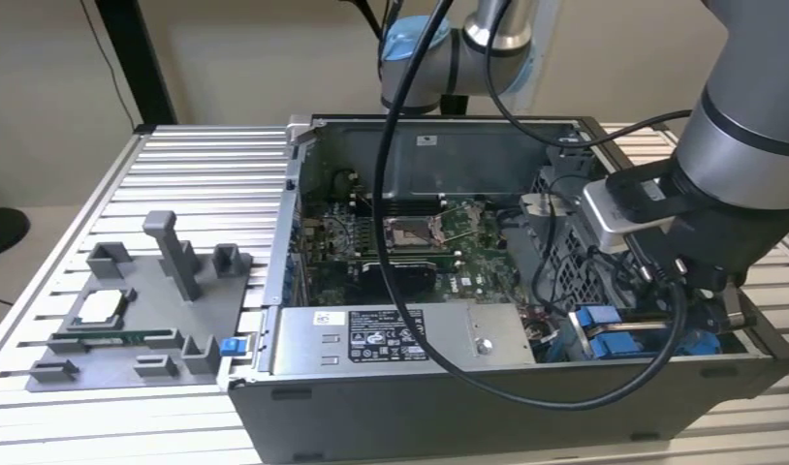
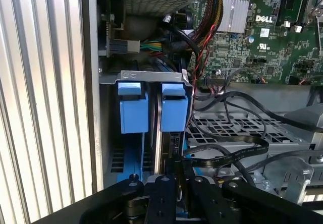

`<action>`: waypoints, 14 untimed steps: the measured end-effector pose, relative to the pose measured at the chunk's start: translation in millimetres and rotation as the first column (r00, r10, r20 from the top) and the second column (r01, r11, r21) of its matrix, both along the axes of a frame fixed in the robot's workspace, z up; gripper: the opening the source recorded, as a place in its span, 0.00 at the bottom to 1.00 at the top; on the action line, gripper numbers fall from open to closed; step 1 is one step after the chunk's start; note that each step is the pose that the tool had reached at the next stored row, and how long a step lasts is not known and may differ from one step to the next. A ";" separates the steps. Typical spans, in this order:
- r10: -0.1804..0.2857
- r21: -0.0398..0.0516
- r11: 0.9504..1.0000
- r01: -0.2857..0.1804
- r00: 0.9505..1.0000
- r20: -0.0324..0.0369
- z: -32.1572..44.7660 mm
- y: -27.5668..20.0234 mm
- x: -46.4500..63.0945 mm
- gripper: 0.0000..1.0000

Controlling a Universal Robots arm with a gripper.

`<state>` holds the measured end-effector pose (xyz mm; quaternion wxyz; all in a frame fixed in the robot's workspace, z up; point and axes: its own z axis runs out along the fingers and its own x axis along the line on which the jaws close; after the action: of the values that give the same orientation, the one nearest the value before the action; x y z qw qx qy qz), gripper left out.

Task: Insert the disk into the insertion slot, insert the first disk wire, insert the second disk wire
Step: 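Insert the second disk wire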

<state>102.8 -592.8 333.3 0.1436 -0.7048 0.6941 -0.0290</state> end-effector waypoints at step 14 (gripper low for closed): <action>-0.023 -0.002 1.000 0.023 1.000 0.000 -4.3 0.7 -0.2 0.00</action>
<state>102.6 -592.1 329.0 0.1425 -0.6968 0.7023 -0.0312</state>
